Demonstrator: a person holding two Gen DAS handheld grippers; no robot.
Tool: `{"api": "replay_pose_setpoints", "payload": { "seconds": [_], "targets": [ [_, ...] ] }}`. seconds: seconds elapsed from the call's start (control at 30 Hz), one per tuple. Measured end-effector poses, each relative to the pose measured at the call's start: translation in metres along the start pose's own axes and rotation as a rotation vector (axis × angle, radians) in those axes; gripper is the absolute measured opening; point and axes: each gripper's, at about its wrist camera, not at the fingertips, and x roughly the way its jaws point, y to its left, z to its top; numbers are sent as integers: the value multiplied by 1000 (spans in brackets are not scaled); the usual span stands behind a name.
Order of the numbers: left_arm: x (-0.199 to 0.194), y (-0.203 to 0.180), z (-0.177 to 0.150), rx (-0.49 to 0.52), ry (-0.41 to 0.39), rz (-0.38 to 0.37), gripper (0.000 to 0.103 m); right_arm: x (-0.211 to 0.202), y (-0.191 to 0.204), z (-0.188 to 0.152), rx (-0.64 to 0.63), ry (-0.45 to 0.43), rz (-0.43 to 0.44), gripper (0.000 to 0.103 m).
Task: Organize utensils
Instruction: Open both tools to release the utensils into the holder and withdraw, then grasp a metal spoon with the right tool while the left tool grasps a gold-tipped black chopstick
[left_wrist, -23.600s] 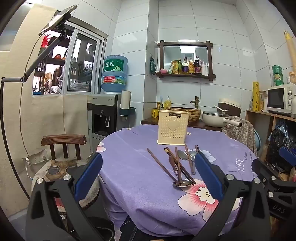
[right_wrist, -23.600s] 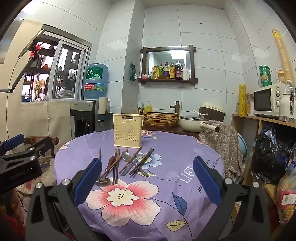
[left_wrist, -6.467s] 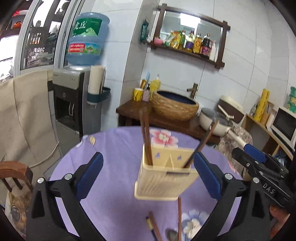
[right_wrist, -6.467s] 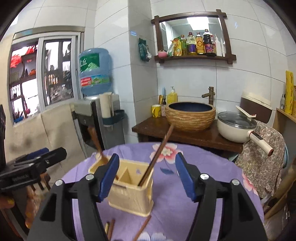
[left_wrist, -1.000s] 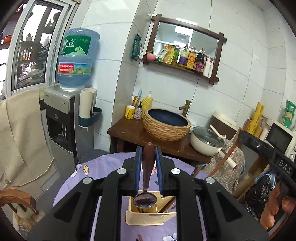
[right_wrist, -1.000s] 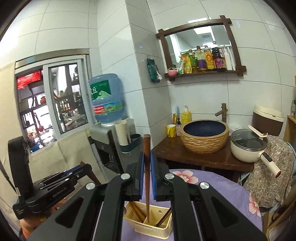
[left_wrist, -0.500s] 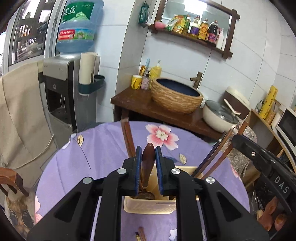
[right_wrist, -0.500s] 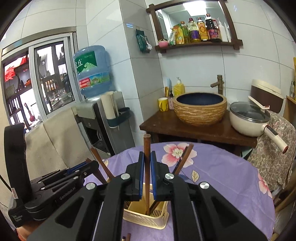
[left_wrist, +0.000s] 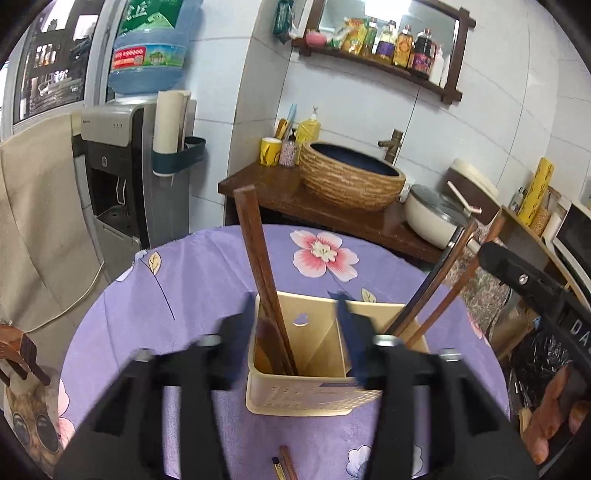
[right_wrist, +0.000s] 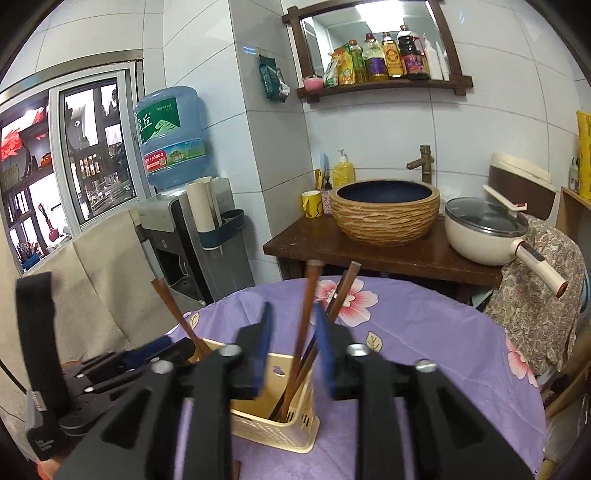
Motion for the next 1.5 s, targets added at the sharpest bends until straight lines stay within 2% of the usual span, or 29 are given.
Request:
{"api": "replay_pose_setpoints", "payload": {
  "seconds": [0.03, 0.1, 0.17, 0.27, 0.5, 0.63, 0.8, 1.0, 1.33, 1.5],
  "targets": [
    [-6, 1, 0, -11, -11, -3, 71, -4, -1, -2, 1, -14, 4, 51],
    [-24, 5, -5, -27, -41, -28, 74, -11, -3, -7, -4, -22, 3, 51],
    [-36, 7, -10, -24, -47, -30, 84, -20, -2, -14, -23, -29, -18, 55],
    [-55, 15, -30, -26, -47, -21, 90, -34, 5, -36, -86, -14, 0, 62],
    [-65, 36, -89, 13, 46, 99, 93, -29, 19, -111, -199, 211, 96, 64],
    [-62, 47, -133, 31, 134, 161, 93, -19, 28, -158, -257, 342, 201, 63],
    [-58, 56, -175, 47, 228, 193, 93, -10, 41, -202, -345, 442, 237, 59],
    [-60, 69, -198, 33, 270, 213, 93, 1, 46, -218, -368, 489, 252, 58],
    [-66, 66, -194, 29, 255, 185, 93, 24, 45, -220, -381, 551, 264, 50],
    [-63, 62, -195, 35, 265, 176, 93, 26, 44, -219, -383, 550, 262, 45]
  ]
}}
